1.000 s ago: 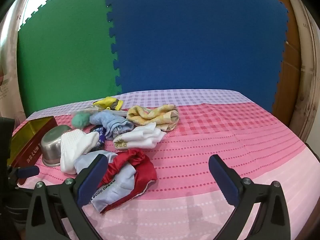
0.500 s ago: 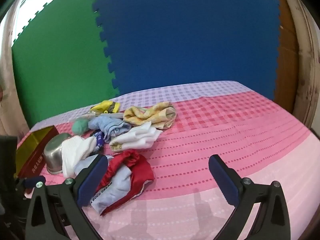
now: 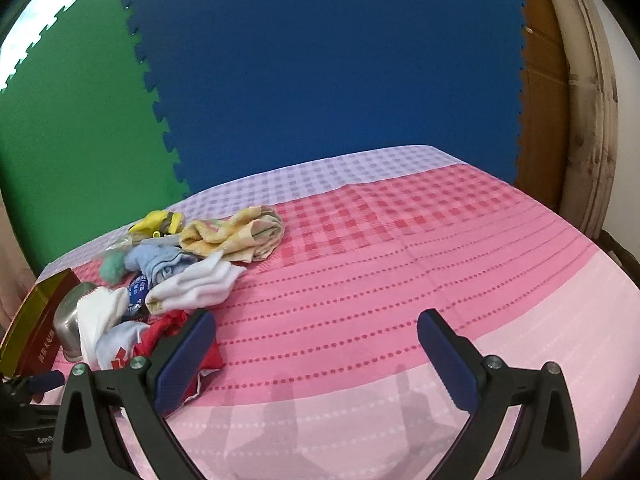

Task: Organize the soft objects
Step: 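Move the left tool toward the light-blue and red cloth, then grasp the light-blue and red cloth with the left tool and lift it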

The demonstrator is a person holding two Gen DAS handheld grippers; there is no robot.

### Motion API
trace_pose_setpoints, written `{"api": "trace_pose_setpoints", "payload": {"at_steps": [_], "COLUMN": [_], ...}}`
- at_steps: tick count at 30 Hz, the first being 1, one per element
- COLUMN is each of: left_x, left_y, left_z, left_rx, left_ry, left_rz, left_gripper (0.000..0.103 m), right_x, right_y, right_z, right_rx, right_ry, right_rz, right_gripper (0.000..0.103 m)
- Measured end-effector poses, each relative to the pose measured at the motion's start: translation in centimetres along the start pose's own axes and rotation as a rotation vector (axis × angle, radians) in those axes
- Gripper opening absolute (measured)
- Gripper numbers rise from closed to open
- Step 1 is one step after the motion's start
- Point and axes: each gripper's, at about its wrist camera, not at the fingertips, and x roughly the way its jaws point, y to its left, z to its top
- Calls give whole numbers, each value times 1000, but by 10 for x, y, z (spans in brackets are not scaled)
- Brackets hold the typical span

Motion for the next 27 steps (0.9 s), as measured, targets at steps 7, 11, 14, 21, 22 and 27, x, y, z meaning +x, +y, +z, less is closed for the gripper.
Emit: {"api": "trace_pose_setpoints", "payload": {"at_steps": [7,11,14,21,22,27], "left_x": [-12,-14,-16,-27,-26,-12], "left_y": [-21,-37,-37,-29,-34,-59], "left_z": [-16,-12,-6,-9,-7,11], "left_rx": [54,61,22,-66,-43,16], "left_ry": [21,39,54,77,80,96], "left_rz": [-42,-81,-128,-361,-349,-341], "left_gripper": [96,96,96,97,97,97], "right_x": [-3,-2,-3,-1,-1,-2], "right_y": [-7,-13,-18,-35,-37,-35], "right_z": [1,3,3,4,5,5], "right_rx": [29,61,71,139,145,120], "right_ry": [-12,-7,-3,0,1,-6], "right_rz": [31,41,44,74,75,87], "right_gripper": [103,103,103,103,103,103]}}
